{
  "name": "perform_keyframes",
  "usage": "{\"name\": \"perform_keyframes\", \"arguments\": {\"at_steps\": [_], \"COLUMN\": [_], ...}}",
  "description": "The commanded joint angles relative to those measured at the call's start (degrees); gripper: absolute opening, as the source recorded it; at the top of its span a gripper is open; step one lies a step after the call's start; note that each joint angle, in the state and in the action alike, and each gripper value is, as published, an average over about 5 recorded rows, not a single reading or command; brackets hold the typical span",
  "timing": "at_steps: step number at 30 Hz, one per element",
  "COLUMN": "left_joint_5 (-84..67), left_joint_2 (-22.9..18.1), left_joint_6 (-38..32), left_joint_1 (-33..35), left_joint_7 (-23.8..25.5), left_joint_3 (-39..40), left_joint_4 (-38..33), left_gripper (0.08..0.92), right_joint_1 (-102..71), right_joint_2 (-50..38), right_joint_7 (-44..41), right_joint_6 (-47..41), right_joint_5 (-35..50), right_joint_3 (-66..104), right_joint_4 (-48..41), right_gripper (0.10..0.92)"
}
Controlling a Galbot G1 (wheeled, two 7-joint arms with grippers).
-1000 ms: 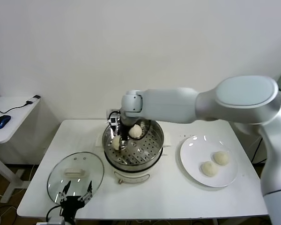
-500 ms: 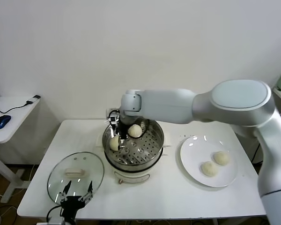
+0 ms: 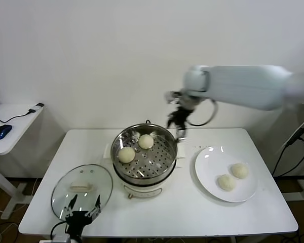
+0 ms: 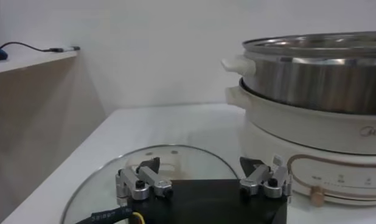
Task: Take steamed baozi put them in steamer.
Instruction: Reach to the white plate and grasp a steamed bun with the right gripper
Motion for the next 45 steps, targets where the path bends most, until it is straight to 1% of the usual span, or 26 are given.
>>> {"name": "perform_keyframes", "arguments": {"at_steps": [1,8,19,25,33,36,41,45], "left_joint_5": [0.0,-0.1,-0.1,0.0,0.1,0.2,0.3,0.4], "left_joint_2": [0.2,0.0,-0.6,-0.6,-0.4,-0.3,-0.4,-0.5], "left_joint_6": [0.0,0.0,0.0,-0.2,-0.3,-0.3,-0.3,-0.2], "left_joint_1": [0.0,0.0,0.4,0.5,0.7,0.8,0.9,1.0], "left_joint_7": [0.0,-0.1,-0.1,-0.1,-0.1,-0.1,-0.2,-0.2], "left_joint_3": [-0.2,-0.6,-0.7,-0.7,-0.8,-0.7,-0.6,-0.6], "left_joint_4": [0.1,0.0,-0.1,0.2,0.2,0.1,-0.1,-0.3], "left_gripper": [0.823,0.823,0.823,0.823,0.823,0.823,0.823,0.823], "right_joint_1": [-1.1,-14.6,-31.3,-36.6,-39.4,-39.7,-39.6,-37.1], "right_joint_2": [-21.5,-24.6,-24.1,-22.8,-21.4,-21.2,-21.4,-22.2], "right_joint_7": [-0.6,3.6,7.4,9.3,10.9,11.5,11.6,10.8], "right_joint_6": [1.8,-2.1,-5.3,-6.3,-7.3,-7.5,-7.5,-7.2], "right_joint_5": [-14.0,-21.0,-24.9,-26.5,-27.3,-27.7,-28.0,-27.9], "right_joint_3": [-6.9,1.7,15.3,20.4,23.1,23.7,24.4,24.0], "right_joint_4": [7.7,5.4,1.3,-1.0,-1.8,-2.0,-1.7,-0.3], "right_gripper": [0.823,0.823,0.823,0.823,0.818,0.781,0.695,0.662]}}
